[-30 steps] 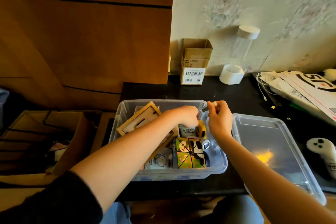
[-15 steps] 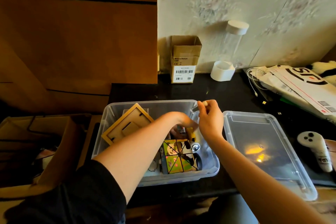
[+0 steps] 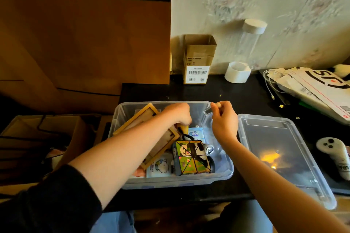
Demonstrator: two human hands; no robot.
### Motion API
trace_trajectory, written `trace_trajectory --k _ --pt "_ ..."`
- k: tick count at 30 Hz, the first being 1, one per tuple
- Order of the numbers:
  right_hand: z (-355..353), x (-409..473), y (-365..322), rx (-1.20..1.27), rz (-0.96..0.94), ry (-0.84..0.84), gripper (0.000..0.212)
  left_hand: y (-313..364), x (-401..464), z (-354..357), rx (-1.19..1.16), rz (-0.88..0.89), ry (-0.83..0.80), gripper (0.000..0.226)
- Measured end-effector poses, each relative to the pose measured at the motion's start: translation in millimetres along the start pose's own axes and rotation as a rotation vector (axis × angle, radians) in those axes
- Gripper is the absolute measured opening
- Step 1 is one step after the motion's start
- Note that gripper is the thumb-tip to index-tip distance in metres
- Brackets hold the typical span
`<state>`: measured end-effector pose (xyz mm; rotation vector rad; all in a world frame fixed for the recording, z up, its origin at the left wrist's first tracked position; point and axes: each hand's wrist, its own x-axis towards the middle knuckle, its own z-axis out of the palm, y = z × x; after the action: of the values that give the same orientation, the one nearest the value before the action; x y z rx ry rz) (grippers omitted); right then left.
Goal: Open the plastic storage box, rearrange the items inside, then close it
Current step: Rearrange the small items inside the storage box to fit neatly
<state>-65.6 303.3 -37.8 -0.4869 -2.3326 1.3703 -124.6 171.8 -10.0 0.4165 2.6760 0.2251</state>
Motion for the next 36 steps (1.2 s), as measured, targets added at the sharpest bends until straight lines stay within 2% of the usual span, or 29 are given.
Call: trace_trajectory --k 3,5,7,9,12,14,19,24,27,30,36 --pt "-1 0 -1 -0.001 0.002 -0.004 0.017 -21 -16 -18 0.138 -0.017 0.094 0.027" --pt "0 0 -1 0.002 0.003 -0.008 0.016 -25 -21 -23 0.236 -0.007 0.108 0.026" --pt "-1 -1 -1 0.004 0.004 -0.007 0.016 -19 -21 -23 0.207 0.082 0.054 0.026" --pt "-1 -1 -1 0.008 0.004 -0.004 0.015 -9 -15 -12 0.142 0.190 -0.073 0.037" --pt "0 -1 -1 0.005 0.004 0.003 0.015 4 -4 10 0.195 0.212 -0.228 0.042" --pt "0 -1 -1 0.004 0.005 0.003 0.014 10 2 20 0.199 0.173 -0.241 0.037" --pt "1 -1 1 -0.007 -0.008 0.010 0.016 23 15 37 0.174 0.203 -0.325 0.029" --pt "1 0 2 -0.010 -0.010 -0.001 0.015 24 23 45 0.117 0.138 -0.332 0.057" --pt "1 0 2 -0.009 -0.008 -0.015 0.015 24 23 46 0.159 0.113 -0.317 0.065" --pt "0 0 1 -0.006 -0.006 -0.018 0.015 23 24 48 0.238 0.154 -0.291 0.062" --pt "1 -1 0 -0.020 0.007 -0.020 0.014 20 18 43 0.113 0.183 -0.377 0.037"
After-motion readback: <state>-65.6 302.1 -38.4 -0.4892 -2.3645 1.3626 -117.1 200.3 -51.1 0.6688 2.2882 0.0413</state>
